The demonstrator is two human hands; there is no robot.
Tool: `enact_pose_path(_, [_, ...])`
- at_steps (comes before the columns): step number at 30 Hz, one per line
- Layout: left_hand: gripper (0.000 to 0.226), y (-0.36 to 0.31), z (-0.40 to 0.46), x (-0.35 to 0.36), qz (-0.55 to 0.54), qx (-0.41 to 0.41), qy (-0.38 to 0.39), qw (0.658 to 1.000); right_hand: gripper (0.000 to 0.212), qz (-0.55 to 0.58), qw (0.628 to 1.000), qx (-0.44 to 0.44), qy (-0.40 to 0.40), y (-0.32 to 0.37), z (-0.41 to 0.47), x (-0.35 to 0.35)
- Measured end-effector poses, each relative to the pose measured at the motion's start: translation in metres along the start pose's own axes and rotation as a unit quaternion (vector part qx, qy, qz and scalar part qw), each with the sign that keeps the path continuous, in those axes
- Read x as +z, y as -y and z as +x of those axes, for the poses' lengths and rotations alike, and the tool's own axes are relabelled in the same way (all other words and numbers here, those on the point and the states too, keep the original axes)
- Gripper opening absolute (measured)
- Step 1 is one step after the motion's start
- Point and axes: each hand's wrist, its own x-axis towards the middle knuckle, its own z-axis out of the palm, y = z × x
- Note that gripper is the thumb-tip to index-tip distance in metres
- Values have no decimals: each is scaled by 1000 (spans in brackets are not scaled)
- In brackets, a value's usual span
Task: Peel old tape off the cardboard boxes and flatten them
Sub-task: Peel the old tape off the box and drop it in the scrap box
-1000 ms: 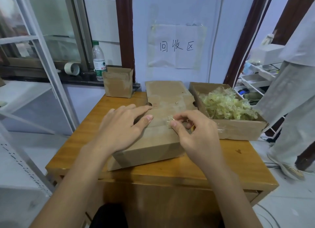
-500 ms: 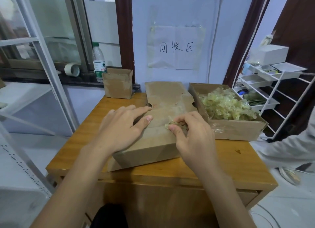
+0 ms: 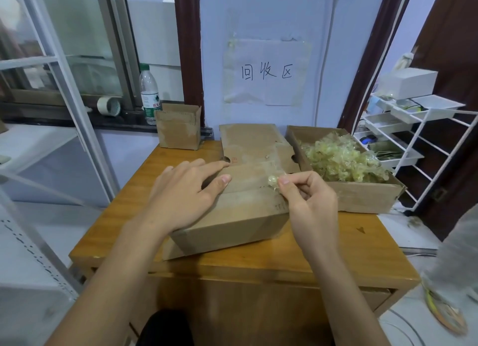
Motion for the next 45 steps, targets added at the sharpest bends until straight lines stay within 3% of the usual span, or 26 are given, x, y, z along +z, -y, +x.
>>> enact_pose_path(7, [56,1,1,0,-5,0,3,1000,10,186,974,133,6,-8,6,-1])
enact_pose_path(10, [55,1,1,0,-6,2,3,1000,6,203,971,127,8,-7,8,-1])
enact_pose_path(18, [55,-1,0,0,1,-4,2,1000,20,-24,999,1,35,1,10,-1])
enact_pose_path(22, [56,-2,0,-1,4,-4,5,1000,35,-194,975,-95,43,9,9,5])
enact_pose_path(25, [57,-2,0,-1,3,0,2,1000,34,-250,954,-158,55,12,5,9])
enact_pose_path(31, [58,1,1,0,4,3,-2,1000,14,-258,953,-106,118,22,13,3])
enact_pose_path(33, [57,1,2,0,7,3,-3,1000,25,-292,945,-86,118,23,14,5])
enact_pose_path(35, [55,1,3,1,8,3,-6,1000,35,-358,923,-93,105,24,8,9])
enact_pose_path(39, [55,1,0,3,10,9,-10,1000,14,-407,897,-171,33,22,-12,18])
enact_pose_path(41, [56,2,-2,4,9,10,-14,1000,6,-401,902,-163,12,22,-10,20])
enact_pose_path(45, [58,4,-2,6,6,15,-14,1000,13,-359,928,-101,13,23,1,19])
